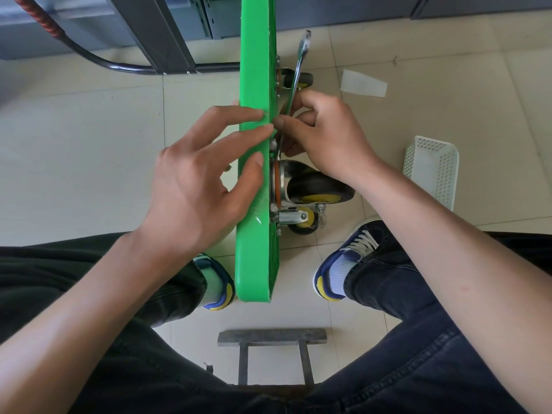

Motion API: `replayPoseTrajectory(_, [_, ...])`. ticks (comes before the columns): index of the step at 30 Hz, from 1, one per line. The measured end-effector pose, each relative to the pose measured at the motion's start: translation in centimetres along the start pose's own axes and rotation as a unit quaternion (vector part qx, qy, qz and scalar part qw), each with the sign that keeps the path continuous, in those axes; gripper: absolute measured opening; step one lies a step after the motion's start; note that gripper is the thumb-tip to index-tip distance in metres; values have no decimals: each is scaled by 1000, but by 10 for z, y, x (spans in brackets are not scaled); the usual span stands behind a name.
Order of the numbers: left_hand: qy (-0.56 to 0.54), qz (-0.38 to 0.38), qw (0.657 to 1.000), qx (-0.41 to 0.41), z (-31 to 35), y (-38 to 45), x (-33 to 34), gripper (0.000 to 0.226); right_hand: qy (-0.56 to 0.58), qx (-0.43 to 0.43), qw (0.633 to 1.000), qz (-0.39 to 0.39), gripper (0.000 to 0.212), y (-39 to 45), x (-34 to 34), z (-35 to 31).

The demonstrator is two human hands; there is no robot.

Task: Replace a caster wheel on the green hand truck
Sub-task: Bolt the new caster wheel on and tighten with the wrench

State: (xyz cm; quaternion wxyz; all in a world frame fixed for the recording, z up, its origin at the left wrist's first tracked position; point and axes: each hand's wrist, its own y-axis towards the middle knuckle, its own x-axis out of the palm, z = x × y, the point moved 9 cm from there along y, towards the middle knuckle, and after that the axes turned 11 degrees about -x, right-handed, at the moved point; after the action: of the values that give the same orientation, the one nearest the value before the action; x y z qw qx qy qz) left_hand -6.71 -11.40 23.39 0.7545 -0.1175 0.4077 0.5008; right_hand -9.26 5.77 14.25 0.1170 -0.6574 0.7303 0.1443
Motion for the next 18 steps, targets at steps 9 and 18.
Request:
replayPoseTrajectory(9, [-2, 5, 1000, 3, 0, 0, 0, 28, -20, 28, 999, -20, 30, 4, 4, 0])
replayPoseTrajectory(18, [1, 2, 1000, 4, 2, -1, 0, 28, -102, 64, 988, -100, 28, 4, 14, 19])
